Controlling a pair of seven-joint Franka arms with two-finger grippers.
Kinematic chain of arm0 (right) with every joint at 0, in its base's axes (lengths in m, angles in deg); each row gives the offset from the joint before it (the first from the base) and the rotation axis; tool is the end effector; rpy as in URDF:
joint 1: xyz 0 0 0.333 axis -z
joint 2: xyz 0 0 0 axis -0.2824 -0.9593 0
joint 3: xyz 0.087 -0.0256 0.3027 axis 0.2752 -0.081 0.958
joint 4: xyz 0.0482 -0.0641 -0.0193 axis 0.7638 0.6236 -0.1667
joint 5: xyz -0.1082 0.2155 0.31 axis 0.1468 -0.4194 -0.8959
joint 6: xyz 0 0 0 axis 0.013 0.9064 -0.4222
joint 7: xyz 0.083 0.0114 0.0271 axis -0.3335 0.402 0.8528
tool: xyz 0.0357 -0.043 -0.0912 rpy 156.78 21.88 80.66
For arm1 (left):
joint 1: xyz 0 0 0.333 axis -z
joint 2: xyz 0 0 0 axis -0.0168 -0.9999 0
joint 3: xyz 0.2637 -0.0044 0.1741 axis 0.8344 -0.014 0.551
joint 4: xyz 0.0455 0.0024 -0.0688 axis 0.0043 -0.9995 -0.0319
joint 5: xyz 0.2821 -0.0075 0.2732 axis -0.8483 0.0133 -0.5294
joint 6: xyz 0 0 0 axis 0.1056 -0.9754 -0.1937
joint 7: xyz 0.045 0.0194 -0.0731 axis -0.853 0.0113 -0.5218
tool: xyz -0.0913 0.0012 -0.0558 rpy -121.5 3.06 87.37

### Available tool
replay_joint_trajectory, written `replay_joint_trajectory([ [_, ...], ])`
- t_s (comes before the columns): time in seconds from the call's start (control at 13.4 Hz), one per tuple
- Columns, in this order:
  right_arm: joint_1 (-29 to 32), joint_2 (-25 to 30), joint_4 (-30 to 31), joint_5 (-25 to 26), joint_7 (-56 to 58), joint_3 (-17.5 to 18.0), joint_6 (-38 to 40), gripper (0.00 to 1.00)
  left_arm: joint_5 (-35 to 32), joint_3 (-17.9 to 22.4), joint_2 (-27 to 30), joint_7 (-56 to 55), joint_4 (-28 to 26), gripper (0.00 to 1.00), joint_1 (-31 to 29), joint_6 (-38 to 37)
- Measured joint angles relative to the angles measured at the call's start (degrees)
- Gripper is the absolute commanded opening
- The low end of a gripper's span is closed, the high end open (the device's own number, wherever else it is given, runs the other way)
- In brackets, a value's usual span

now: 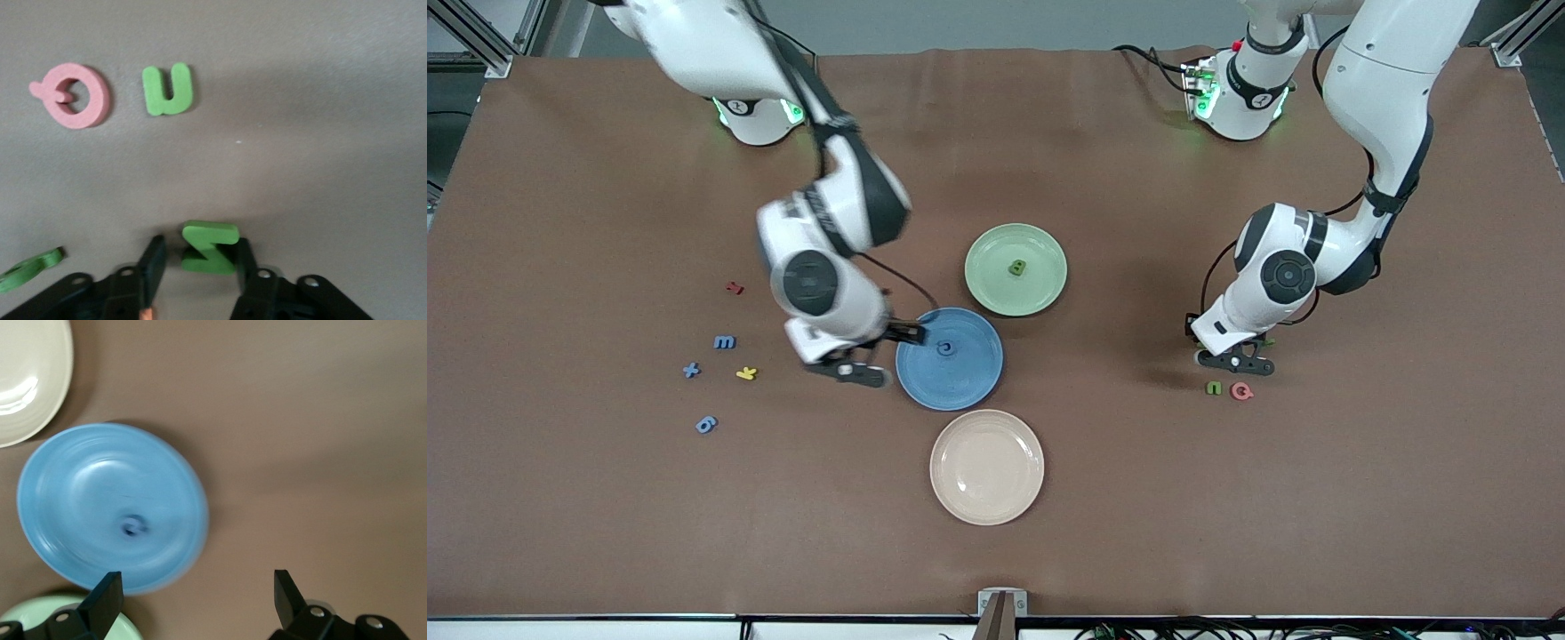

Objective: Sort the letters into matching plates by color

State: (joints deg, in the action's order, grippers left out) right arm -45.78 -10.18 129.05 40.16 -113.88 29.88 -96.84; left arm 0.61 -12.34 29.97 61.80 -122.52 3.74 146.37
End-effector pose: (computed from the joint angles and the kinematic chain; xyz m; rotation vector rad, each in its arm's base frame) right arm 0.5997 0.2862 0.3549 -3.0899 0.3213 0.3073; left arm 0.5359 -0.1468 0.1748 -3.0923 0.3066 0.1002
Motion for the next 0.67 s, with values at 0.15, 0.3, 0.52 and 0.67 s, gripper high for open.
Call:
replay_joint_trajectory([
  [0.15,7.33,4.76,1.31,2.04,11.02,-0.20,5.06,1.00,0.01,0.01,0.26,-1.60,0.07,0.00,-0.08,0.15],
  [0.3,13.53,6.69,4.06,5.40,20.38,-0.25,5.19,1.00,0.01,-0.12,0.32,-4.02,0.34,0.00,0.05,0.65],
  [0.52,21.88,6.64,6.88,6.42,34.71,-0.24,2.56,1.00,0.01,-2.28,2.06,-7.81,1.77,0.00,0.16,0.72],
  [0.67,26.49,6.51,10.95,6.43,41.56,-0.23,-3.58,1.00,0.01,-4.64,3.59,-11.08,3.35,0.00,0.23,-1.88],
])
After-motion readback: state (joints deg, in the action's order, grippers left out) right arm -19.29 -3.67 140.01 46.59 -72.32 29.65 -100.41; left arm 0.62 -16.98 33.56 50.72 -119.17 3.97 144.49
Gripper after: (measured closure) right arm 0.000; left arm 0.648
